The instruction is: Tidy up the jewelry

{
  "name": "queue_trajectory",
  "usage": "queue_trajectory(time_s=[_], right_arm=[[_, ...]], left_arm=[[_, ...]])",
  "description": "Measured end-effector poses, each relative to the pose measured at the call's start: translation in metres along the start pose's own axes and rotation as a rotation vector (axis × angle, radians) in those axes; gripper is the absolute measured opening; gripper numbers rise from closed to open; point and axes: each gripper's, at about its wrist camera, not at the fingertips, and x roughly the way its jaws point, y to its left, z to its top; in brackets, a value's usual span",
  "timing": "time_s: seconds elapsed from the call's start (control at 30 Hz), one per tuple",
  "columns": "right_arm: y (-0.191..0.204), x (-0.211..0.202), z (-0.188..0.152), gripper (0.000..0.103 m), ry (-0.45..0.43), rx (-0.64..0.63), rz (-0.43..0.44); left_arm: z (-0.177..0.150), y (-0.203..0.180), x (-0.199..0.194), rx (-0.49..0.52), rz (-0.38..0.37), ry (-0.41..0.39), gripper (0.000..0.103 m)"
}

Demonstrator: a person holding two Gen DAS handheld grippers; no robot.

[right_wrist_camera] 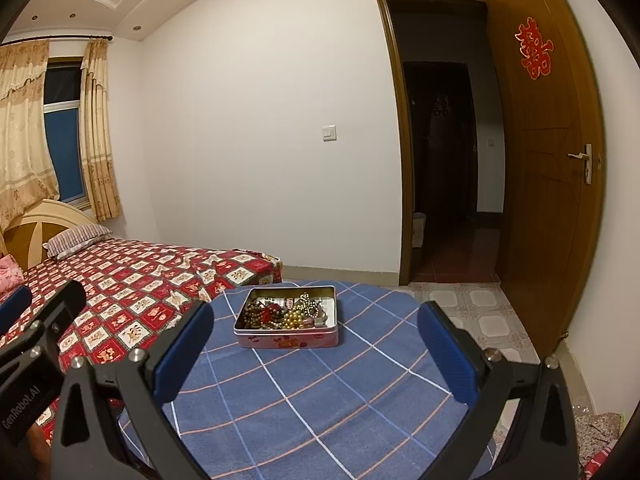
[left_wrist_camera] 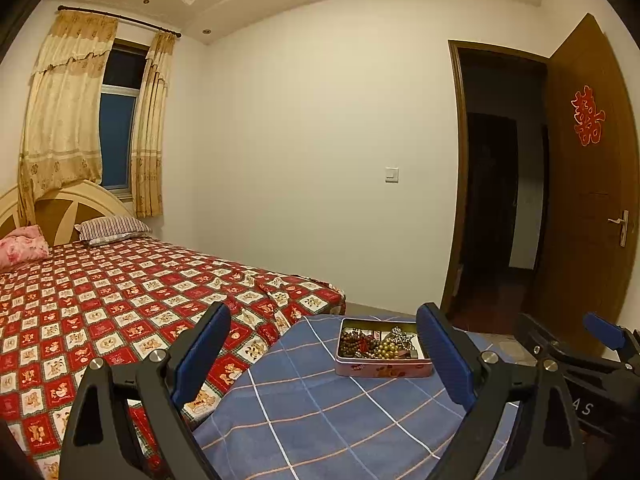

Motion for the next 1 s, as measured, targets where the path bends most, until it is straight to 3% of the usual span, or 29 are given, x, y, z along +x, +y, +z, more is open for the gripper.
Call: queue_trajectory(time_s=[1.0], right_arm=[[0.0012, -0.0003, -0.0037, 0.103, -0.003, -0.001, 0.001]], left_arm=[[-0.0025, -0.0019, 0.0055, 0.026, 0.052, 0.018, 0.094]])
